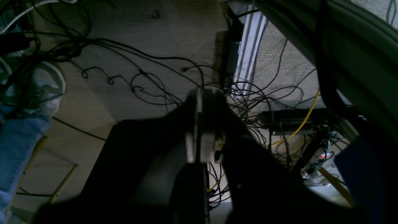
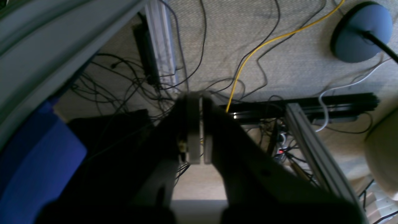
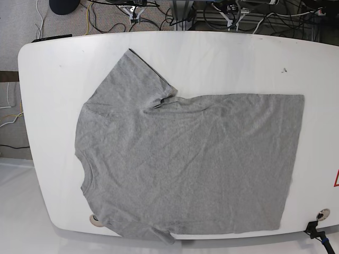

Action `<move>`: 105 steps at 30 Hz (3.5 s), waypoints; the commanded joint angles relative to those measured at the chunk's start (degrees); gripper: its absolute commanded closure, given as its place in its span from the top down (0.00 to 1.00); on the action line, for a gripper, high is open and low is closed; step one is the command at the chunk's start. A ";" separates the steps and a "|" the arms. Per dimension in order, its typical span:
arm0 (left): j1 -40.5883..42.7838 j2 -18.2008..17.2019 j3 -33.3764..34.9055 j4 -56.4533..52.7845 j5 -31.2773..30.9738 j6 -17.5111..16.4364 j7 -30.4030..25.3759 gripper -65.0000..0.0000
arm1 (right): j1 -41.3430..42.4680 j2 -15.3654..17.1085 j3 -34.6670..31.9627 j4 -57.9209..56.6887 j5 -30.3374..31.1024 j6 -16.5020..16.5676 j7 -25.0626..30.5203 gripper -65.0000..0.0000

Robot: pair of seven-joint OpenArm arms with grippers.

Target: Fold the T-shirt properly

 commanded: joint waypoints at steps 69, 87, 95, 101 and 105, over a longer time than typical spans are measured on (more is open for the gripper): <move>32.99 -9.41 -0.10 26.72 -12.69 -4.89 -9.12 0.00 | -30.52 10.26 -1.44 15.74 0.44 -0.02 12.25 0.00; 63.11 -15.32 -7.49 97.33 -17.17 -5.69 -1.44 0.00 | -66.52 17.40 -2.81 93.36 1.02 -6.54 -2.42 0.00; 64.22 -15.57 -20.14 114.75 -24.52 -5.71 5.64 0.00 | -68.17 15.87 0.17 109.21 0.48 -11.89 -6.82 0.00; 60.51 -16.44 -25.27 121.21 -24.73 -6.01 3.85 0.00 | -67.26 15.48 0.96 115.21 -1.12 -13.48 -6.10 0.00; 57.92 -16.71 -24.94 123.05 -24.10 -7.17 5.79 0.00 | -67.61 15.59 0.88 115.67 -1.93 -13.41 -6.42 0.00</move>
